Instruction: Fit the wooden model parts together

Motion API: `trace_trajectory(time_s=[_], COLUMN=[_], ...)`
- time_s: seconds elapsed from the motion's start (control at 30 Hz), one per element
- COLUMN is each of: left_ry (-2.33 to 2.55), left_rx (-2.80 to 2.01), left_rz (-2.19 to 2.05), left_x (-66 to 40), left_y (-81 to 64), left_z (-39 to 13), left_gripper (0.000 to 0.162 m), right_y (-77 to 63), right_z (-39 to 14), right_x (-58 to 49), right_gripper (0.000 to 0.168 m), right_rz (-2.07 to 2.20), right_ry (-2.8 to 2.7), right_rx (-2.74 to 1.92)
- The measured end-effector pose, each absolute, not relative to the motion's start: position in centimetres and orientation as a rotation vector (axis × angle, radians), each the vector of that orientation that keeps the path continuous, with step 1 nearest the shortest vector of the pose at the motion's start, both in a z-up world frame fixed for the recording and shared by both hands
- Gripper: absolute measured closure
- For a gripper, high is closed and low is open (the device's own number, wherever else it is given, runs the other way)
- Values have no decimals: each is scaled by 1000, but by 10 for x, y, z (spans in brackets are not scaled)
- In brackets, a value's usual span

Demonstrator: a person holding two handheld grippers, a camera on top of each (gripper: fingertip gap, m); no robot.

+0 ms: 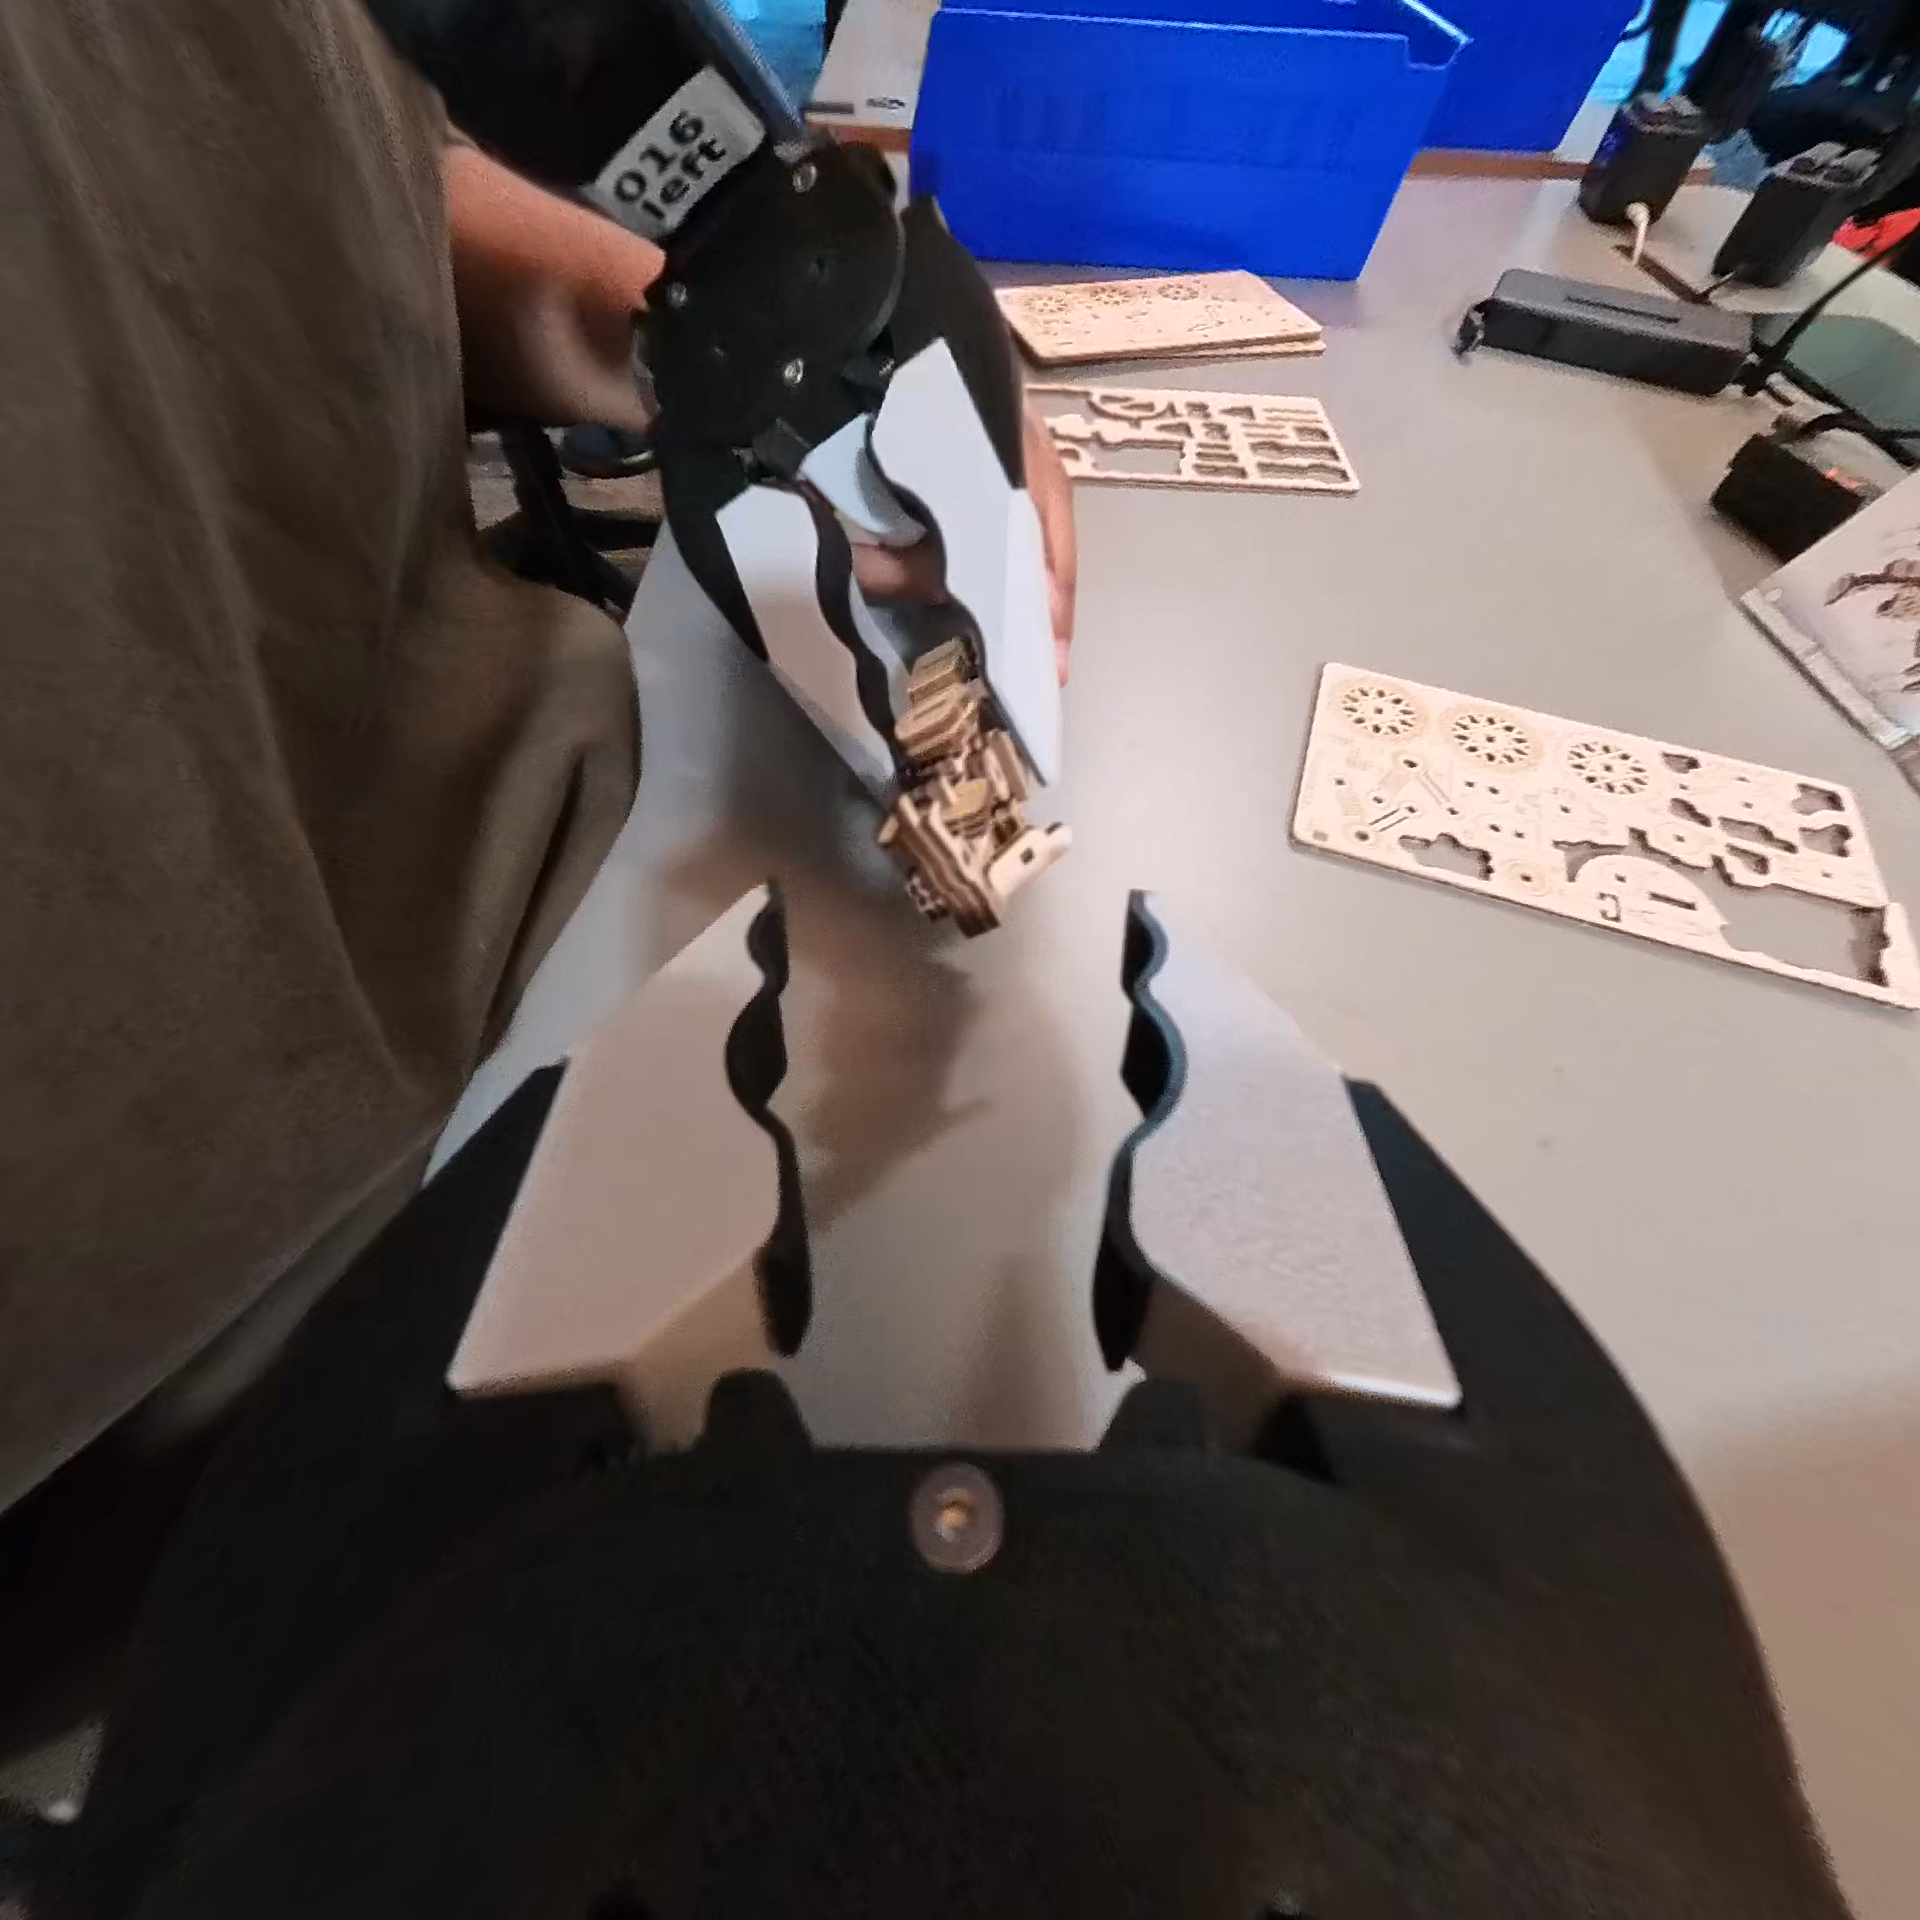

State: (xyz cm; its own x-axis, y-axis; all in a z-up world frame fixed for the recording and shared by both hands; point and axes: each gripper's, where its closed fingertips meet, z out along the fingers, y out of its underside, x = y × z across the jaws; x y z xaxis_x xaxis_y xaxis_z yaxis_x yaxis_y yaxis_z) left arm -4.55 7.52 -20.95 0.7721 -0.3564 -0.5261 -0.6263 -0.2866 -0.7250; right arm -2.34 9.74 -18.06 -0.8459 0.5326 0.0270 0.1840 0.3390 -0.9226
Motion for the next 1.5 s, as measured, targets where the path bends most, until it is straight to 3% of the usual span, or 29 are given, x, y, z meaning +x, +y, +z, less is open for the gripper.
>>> trace_trajectory(time_s=[0.2,0.9,1.5], left_ry=[655,668,658], left_rx=[-1878,-1865,-1925], left_rz=[269,213,166], left_x=[-51,-41,-38], left_y=[77,78,79], left_z=[-198,-195,-201], left_gripper=[134,134,134], right_y=[85,80,81], right_z=[-183,-181,-189], right_x=[-30,-31,-32], right_gripper=[102,133,139], right_rz=[1390,1330,1278], right_ry=[-2258,-2235,-2262], right_rx=[-555,-477,-491])
